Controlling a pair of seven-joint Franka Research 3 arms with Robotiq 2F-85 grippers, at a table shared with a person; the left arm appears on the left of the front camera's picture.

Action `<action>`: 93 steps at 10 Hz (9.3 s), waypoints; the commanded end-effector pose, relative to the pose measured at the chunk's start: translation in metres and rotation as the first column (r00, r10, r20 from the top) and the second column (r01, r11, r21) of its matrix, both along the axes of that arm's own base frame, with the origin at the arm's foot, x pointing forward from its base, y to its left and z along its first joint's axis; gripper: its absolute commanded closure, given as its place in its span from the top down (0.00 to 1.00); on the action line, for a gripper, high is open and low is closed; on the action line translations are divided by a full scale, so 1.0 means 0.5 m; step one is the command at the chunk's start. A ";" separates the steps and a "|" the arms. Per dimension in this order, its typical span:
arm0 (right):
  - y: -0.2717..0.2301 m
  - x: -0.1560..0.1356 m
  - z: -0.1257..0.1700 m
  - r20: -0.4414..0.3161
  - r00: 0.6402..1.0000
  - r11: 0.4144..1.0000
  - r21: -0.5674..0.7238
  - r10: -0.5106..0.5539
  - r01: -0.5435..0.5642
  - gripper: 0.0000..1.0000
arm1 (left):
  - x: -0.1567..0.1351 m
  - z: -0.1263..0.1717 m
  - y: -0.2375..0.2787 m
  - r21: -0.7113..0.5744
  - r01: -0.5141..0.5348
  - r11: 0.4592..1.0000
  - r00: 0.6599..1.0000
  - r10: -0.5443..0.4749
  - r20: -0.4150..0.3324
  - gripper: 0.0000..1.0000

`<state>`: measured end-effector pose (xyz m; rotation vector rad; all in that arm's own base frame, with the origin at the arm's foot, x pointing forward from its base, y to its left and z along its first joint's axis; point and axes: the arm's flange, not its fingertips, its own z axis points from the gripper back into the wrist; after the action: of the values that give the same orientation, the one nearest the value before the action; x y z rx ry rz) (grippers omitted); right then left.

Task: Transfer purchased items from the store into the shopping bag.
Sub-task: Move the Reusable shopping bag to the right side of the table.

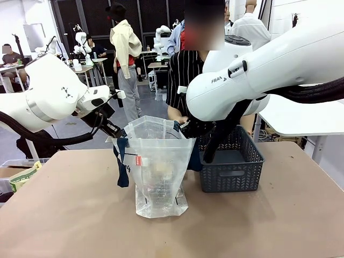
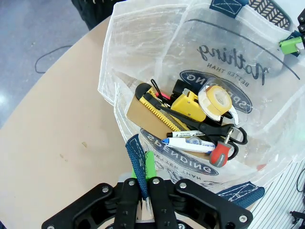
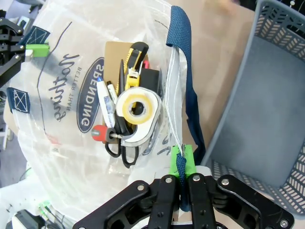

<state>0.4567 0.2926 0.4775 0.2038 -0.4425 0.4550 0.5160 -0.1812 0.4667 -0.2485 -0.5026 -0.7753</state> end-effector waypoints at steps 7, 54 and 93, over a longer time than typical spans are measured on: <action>-0.005 -0.009 -0.006 -0.009 1.000 1.000 0.004 -0.007 0.007 0.00 | -0.001 0.006 0.004 0.004 -0.004 1.000 1.000 0.004 0.005 0.00; 0.263 -0.015 -0.001 0.103 0.964 0.968 -0.076 0.245 -0.238 0.00 | 0.052 -0.066 -0.126 -0.487 -0.062 0.871 0.994 0.011 -0.107 0.00; -0.415 0.183 -0.016 -0.174 0.864 0.849 0.177 -0.472 0.499 1.00 | -0.005 0.187 -0.058 -0.146 -0.276 0.950 0.958 0.260 -0.117 0.00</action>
<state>0.5478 0.0865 0.4706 0.3217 -0.4056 -0.1090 0.5239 -0.2211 0.5426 -0.4049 -0.5183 -0.4924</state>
